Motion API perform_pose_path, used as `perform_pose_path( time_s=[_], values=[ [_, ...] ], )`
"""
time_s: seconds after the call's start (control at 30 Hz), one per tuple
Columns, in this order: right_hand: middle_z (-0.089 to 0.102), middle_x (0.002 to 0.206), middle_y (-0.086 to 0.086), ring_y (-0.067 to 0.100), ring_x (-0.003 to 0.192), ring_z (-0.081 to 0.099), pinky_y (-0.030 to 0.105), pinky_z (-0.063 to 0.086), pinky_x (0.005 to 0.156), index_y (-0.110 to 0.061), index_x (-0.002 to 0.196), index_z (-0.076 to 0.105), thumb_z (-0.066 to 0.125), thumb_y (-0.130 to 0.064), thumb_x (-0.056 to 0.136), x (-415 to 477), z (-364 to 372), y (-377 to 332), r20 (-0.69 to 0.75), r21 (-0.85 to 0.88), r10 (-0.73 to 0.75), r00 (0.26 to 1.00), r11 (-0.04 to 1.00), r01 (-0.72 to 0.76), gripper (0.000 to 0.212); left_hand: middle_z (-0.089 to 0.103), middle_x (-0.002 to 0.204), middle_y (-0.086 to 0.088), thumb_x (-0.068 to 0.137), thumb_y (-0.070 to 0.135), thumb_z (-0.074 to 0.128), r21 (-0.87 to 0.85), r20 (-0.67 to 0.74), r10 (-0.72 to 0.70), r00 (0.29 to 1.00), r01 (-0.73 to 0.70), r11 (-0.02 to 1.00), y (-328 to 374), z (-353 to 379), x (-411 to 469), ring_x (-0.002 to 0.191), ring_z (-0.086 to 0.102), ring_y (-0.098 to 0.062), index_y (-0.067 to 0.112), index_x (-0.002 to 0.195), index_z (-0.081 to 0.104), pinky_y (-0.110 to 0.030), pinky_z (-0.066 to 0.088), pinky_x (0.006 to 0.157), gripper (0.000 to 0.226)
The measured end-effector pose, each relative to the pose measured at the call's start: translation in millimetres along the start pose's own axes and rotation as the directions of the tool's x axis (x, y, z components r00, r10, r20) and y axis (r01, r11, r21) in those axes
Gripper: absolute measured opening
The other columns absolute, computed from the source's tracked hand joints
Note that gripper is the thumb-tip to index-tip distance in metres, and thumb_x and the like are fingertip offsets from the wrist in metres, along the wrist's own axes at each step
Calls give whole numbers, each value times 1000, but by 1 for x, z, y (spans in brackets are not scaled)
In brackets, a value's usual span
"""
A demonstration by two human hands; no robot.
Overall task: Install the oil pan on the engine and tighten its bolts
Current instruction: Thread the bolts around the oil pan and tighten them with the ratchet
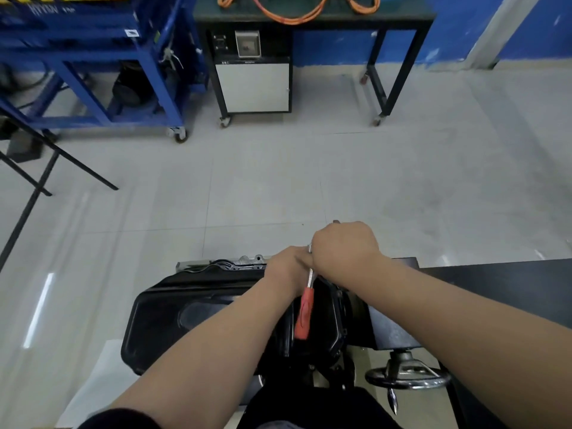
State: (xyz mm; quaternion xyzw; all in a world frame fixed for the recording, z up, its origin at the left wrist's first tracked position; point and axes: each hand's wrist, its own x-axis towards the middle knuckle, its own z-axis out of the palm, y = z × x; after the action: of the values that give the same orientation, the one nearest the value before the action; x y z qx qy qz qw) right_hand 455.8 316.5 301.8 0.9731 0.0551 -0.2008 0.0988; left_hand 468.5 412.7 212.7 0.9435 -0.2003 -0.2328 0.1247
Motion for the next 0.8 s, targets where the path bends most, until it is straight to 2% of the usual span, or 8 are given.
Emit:
perform_pose_path(
  time_s=[0.1,0.2,0.27,0.43,0.53,0.6,0.67,0.8],
  values=[
    [58,97,2,22,83,55,32,32,72,-18,97,59,45,-25,92,-5,-2,5,-41,-81,-186,982,980,183,16,65,106,-10,91,23,38,35,32,14,999,-15,999,-2,2,3,98,60,-31,14,100,62,-30,41,73,27],
    [53,108,5,26,100,52,35,35,82,-15,108,54,44,-18,90,-7,-3,23,-134,-222,-461,877,877,427,21,65,99,-12,95,32,35,85,-22,23,999,-21,996,1,4,2,92,62,-31,11,97,60,-30,39,68,33],
    [57,105,5,25,96,55,34,32,80,-15,104,57,42,-30,93,-10,-2,26,-122,-246,-425,897,888,388,24,66,99,-12,94,28,35,117,-71,58,996,-49,992,3,7,0,93,63,-31,11,97,62,-31,40,68,32],
    [56,80,2,24,67,49,29,29,60,-19,88,64,33,-49,94,-11,5,10,0,0,-30,1000,1000,30,43,66,111,-7,89,25,38,53,-43,24,999,-22,998,5,0,3,101,61,-30,20,108,63,-29,41,76,32],
    [57,104,3,23,90,56,33,36,71,-18,102,59,49,-29,90,-10,-1,23,-90,-179,-347,934,928,327,20,66,106,-13,95,32,34,189,-40,100,994,-91,978,6,-2,6,98,62,-31,11,105,62,-33,42,71,37],
    [53,110,3,23,102,52,34,36,84,-18,109,55,48,-21,89,-7,-4,32,-135,-280,-492,860,852,443,22,65,104,-14,96,34,32,231,-44,125,991,-112,966,4,-2,7,96,62,-31,10,104,61,-32,38,68,39],
    [56,106,3,23,97,55,33,34,86,-18,105,58,47,-26,91,-6,-4,30,-145,-296,-449,882,870,394,20,65,104,-12,95,38,32,195,-41,94,995,-84,977,0,-2,9,96,61,-30,12,102,62,-31,40,70,41],
    [54,72,-1,23,71,55,32,28,69,-20,84,64,29,-52,95,-2,2,12,-60,-38,-30,998,999,27,49,68,107,-6,89,33,36,45,-71,48,996,-45,998,-3,-6,10,97,62,-28,23,97,66,-27,39,73,33]
  ],
)
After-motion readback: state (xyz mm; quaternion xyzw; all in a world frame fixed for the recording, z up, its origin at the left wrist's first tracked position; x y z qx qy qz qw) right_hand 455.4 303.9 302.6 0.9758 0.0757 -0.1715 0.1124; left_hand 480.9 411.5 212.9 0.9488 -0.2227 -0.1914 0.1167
